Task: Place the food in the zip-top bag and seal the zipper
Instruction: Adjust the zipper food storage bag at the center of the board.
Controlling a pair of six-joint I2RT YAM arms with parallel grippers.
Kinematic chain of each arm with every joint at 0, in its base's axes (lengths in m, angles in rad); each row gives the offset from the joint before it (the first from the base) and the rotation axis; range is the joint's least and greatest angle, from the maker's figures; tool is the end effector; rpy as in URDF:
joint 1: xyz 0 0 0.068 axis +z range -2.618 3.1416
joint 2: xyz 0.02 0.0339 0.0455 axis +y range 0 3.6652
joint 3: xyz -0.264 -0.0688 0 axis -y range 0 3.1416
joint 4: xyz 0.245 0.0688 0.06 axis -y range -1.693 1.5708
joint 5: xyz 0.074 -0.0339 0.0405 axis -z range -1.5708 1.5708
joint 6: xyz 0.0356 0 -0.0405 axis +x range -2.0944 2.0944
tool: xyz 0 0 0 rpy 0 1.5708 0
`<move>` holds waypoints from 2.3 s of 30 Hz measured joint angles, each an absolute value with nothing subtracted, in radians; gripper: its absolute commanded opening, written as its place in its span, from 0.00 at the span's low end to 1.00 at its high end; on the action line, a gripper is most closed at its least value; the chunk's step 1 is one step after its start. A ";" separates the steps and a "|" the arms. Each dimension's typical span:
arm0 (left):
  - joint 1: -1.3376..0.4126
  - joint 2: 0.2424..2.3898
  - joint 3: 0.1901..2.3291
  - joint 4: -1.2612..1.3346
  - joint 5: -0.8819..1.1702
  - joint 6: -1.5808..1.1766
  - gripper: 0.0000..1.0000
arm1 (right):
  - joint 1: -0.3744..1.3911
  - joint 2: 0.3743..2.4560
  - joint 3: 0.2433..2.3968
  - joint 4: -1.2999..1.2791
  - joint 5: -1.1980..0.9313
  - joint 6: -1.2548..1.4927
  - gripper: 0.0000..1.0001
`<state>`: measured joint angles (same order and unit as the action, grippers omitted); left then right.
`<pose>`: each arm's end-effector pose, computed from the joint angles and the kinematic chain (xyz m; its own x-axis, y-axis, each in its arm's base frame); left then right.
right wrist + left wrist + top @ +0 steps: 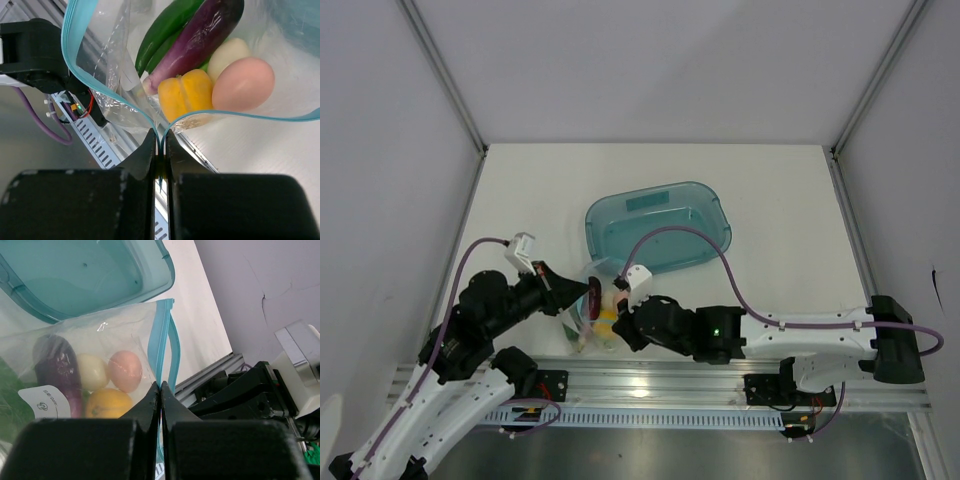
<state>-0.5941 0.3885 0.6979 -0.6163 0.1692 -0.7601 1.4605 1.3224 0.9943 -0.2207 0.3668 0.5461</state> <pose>0.0752 -0.0580 0.3123 -0.6533 -0.3783 -0.6559 0.3238 0.6434 -0.6937 0.0455 0.2946 0.2913 -0.5134 -0.2318 -0.8262 -0.7343 0.6170 0.2832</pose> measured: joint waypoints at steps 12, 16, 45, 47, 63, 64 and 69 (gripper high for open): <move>-0.594 0.347 0.698 -0.648 0.106 -0.760 0.11 | 1.401 1.322 1.121 -0.359 0.228 0.317 0.00; -0.594 0.255 0.699 -0.671 0.041 -0.764 0.17 | 1.352 1.345 1.248 -0.469 0.151 0.210 0.00; -0.594 0.366 0.878 -0.772 -0.256 -0.617 0.59 | 1.323 1.404 1.440 -0.786 0.121 -0.065 0.00; -0.594 0.413 0.878 -0.760 -0.234 -0.600 0.59 | 1.324 1.404 1.438 -0.784 0.125 -0.069 0.00; -0.594 0.618 0.868 -0.680 -0.129 -0.575 0.53 | 1.328 1.397 1.414 -0.781 0.147 -0.083 0.00; -0.594 0.622 0.865 -0.676 -0.133 -0.577 0.52 | 1.327 1.394 1.407 -0.781 0.150 -0.083 0.00; -0.594 0.636 0.858 -0.666 -0.178 -0.586 0.40 | 1.327 1.371 1.391 -0.785 0.158 -0.083 0.00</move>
<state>-0.5941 0.6365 0.8577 -0.6659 -0.1783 -0.5858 1.3273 1.3708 1.3911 -0.7853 0.1577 -0.0834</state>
